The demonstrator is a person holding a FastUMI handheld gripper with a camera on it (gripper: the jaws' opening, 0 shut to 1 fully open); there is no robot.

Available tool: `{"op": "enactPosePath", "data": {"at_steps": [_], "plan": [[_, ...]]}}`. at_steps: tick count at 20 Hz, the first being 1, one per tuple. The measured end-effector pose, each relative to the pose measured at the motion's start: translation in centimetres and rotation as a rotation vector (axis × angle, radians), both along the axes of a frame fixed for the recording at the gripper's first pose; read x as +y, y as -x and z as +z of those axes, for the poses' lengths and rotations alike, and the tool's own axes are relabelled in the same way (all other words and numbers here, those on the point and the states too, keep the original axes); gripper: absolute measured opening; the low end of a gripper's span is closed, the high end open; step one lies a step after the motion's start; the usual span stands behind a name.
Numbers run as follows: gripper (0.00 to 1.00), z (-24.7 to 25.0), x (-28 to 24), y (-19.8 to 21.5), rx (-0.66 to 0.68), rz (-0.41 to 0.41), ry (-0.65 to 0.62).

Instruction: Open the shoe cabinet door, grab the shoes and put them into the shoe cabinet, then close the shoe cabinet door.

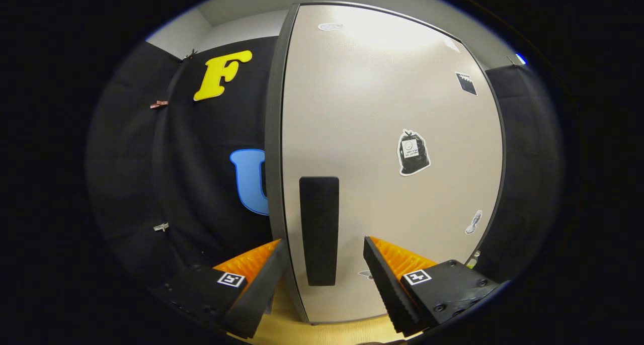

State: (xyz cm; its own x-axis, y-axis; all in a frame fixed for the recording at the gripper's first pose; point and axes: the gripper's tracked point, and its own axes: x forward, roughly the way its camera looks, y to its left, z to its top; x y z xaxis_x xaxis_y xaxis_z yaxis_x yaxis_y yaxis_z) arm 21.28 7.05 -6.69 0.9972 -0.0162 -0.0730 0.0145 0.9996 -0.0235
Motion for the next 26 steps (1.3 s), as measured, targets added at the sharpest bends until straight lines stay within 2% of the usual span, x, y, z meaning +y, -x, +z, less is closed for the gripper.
{"op": "enactPosePath", "data": {"at_steps": [3, 6, 9, 10, 26], "plan": [[0.94, -0.2, -0.3, -0.6, -0.003, -0.013, 0.0], [0.57, -0.4, 0.6, -0.9, -0.003, 0.016, 0.003], [0.33, -0.2, 0.5, -0.8, 0.002, 0.021, 0.015], [0.28, -0.4, 0.6, -0.6, 0.008, 0.024, 0.013], [0.27, -0.1, 0.7, 0.8, 0.012, 0.058, 0.021]]}}
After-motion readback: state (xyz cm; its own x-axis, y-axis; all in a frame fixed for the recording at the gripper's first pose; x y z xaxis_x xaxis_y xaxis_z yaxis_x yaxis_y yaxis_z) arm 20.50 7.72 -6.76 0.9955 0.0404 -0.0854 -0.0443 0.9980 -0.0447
